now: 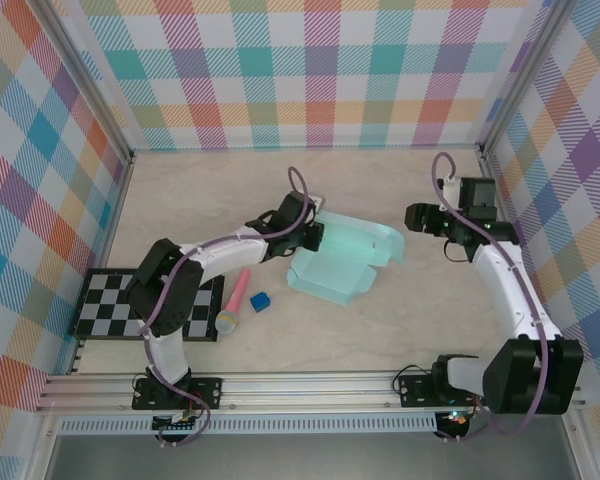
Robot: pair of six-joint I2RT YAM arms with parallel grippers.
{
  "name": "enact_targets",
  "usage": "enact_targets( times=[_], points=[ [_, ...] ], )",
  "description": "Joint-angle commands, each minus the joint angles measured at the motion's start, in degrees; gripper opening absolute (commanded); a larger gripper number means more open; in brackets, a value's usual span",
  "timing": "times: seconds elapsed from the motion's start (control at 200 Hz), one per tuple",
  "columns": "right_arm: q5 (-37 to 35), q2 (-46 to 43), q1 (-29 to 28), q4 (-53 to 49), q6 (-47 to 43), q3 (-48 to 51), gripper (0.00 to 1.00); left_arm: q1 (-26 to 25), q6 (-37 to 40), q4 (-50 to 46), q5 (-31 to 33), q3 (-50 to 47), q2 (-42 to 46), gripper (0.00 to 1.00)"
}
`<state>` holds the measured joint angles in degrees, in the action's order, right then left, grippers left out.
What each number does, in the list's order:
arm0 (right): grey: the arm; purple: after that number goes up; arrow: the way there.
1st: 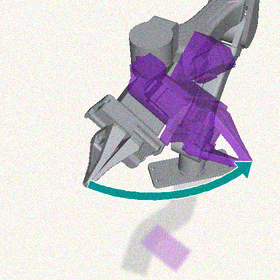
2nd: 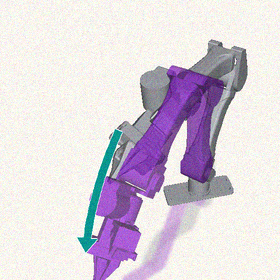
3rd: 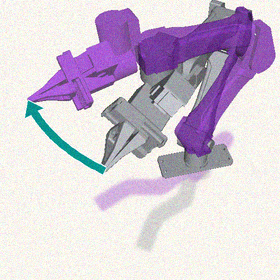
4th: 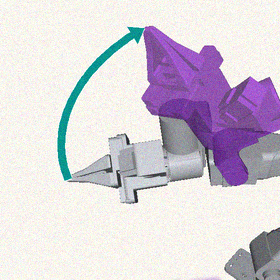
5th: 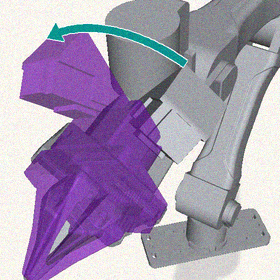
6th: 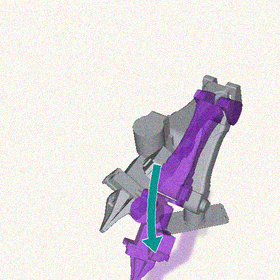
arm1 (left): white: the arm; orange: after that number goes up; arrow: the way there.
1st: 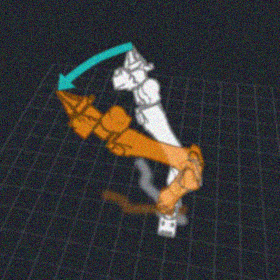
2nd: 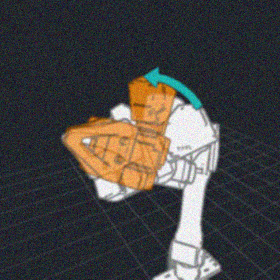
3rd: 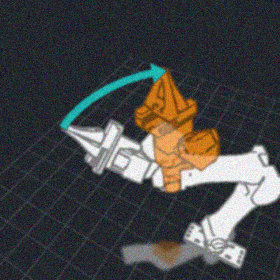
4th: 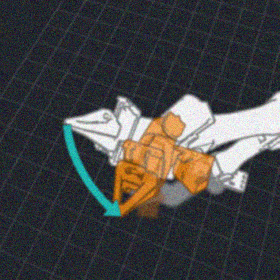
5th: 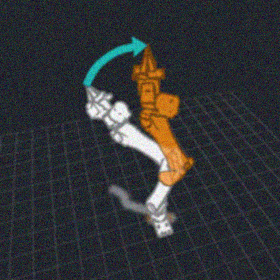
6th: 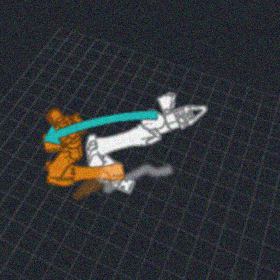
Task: Fold the paper box
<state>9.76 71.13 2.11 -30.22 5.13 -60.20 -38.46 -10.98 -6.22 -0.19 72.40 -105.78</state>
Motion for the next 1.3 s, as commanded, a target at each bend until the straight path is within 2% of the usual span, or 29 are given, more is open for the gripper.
enact_targets(
  times=[0.0,0.1,0.245,0.375,0.505,0.575,0.645,0.685,0.8,0.94,1.085,1.15,1.24,1.295],
  points=[
    [6.7,1.9,3.0,-4.4,3.6,-3.8,0.76,2.9,-3.1,-9.2,-8.1,2.9,2.3,0.0],
    [11.0,4.2,4.8,-2.7,4.1,-3.1,0.74,3.3,-2.3,-13.5,-7.6,3.5,3.6,0.0],
    [19.1,5.6,4.6,0.3,-1.5,-1.1,0.71,4.0,-3.0,-20.3,-7.1,6.9,2.9,0.0],
    [23.4,5.8,2.5,0.6,-6.9,0.2,0.72,6.3,-9.9,-24.7,-10.9,8.3,1.5,0.0],
    [22.3,7.3,0.8,-1.1,-5.4,-0.2,0.72,9.6,-19.8,-31.5,-14.1,10.7,-1.3,0.0],
    [21.5,7.2,0.5,-0.3,-2.5,0.5,0.72,10.5,-24.5,-29.5,-16.9,8.6,-1.2,0.0],
    [20.8,7.1,-0.3,0.3,2.2,1.1,0.7,10.3,-28.1,-26.7,-16.3,6.0,0.1,0.0],
    [21.5,7.3,-0.6,0.5,5.6,1.0,0.68,10.2,-29.3,-26.1,-14.3,5.2,0.9,0.0],
    [29.8,8.0,-2.4,4.7,10.9,2.3,0.57,10.0,-30.1,-22.9,-8.6,3.1,2.4,0.0],
    [27.9,9.2,-4.7,7.1,10.0,3.6,0.56,8.2,-28.0,-18.4,1.2,0.3,1.6,0.0],
    [26.3,11.4,-4.7,5.2,7.4,2.7,0.56,8.2,-33.0,-12.8,-3.9,-2.7,0.6,0.0],
    [26.1,12.4,-4.6,4.4,7.1,2.6,0.52,8.3,-35.0,-12.4,-7.0,-2.7,0.2,0.0],
    [31.8,13.9,-4.7,6.8,10.4,2.4,0.46,8.2,-35.4,-11.1,-9.8,-3.1,0.5,0.0],
    [33.9,14.3,-5.3,10.8,14.8,2.9,0.47,8.1,-34.7,-10.8,-10.2,-3.1,1.0,0.0]
  ],
)
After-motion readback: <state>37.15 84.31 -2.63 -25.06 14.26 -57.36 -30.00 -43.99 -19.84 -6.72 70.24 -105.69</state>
